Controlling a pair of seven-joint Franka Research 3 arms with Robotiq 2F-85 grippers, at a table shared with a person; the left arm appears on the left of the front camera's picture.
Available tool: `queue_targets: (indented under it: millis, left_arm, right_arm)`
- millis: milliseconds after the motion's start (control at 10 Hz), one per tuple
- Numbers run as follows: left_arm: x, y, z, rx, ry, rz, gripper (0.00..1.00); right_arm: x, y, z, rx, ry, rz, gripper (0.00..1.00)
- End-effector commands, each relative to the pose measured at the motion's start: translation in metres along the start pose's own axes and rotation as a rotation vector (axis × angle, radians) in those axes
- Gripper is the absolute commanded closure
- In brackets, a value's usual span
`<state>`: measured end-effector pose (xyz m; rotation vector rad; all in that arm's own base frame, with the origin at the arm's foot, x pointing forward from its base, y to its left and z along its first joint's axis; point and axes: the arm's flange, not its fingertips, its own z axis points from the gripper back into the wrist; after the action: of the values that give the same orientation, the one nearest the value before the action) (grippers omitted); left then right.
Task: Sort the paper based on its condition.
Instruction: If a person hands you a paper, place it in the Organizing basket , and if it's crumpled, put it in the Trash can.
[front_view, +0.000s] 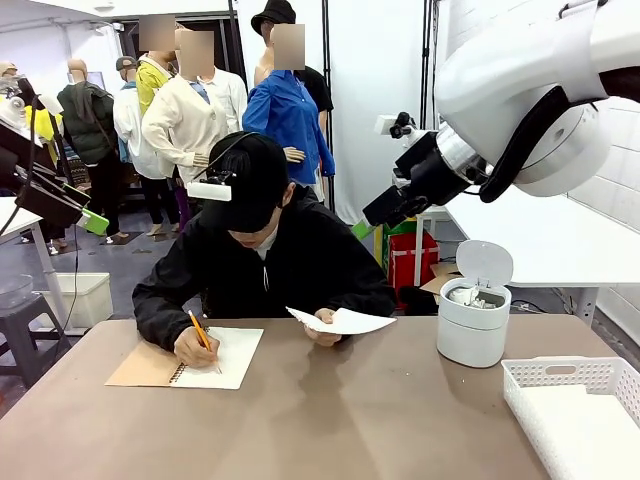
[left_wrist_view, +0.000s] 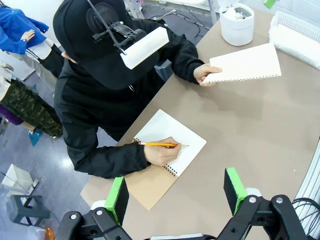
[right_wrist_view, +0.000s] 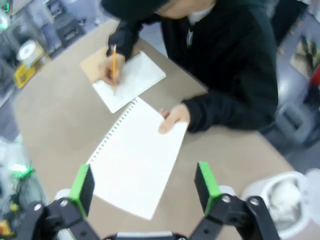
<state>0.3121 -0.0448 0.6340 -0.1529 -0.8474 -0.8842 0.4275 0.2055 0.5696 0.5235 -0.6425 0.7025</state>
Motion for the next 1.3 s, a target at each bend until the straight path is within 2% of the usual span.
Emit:
queue_targets:
  millis: [0, 300, 400, 500, 800, 900, 1000, 1200]
  left_arm:
    - [0.0, 0.0, 0.0, 0.01, 0.002, 0.006, 0.0]
    - [0.0, 0.0, 0.0, 0.01, 0.002, 0.006, 0.0]
    - [0.0, 0.0, 0.0, 0.01, 0.002, 0.006, 0.0]
    - [0.0, 0.0, 0.0, 0.01, 0.002, 0.006, 0.0]
    - [0.0, 0.0, 0.0, 0.01, 0.002, 0.006, 0.0]
    - [0.0, 0.0, 0.0, 0.01, 0.002, 0.006, 0.0]
    - [0.0, 0.0, 0.0, 0.01, 0.002, 0.006, 0.0]
    - [0.0, 0.0, 0.0, 0.01, 0.002, 0.006, 0.0]
  right_arm:
    - [0.01, -0.017, -0.004, 0.02, -0.028, -0.235, 0.0]
    - [0.006, -0.067, -0.02, 0.117, 0.019, -0.585, 0.0]
    - [0.002, -0.081, -0.027, 0.134, 0.065, -0.691, 0.0]
    - [-0.003, -0.092, -0.034, 0.126, 0.102, -0.744, 0.0]
    - [-0.019, -0.105, -0.055, 0.149, 0.193, -0.815, 0.0]
    - [-0.022, -0.104, -0.057, 0.092, 0.232, -0.733, 0.0]
    - [-0.028, -0.109, -0.054, 0.129, 0.174, -0.796, 0.0]
    - [-0.028, -0.109, -0.054, 0.129, 0.174, -0.796, 0.0]
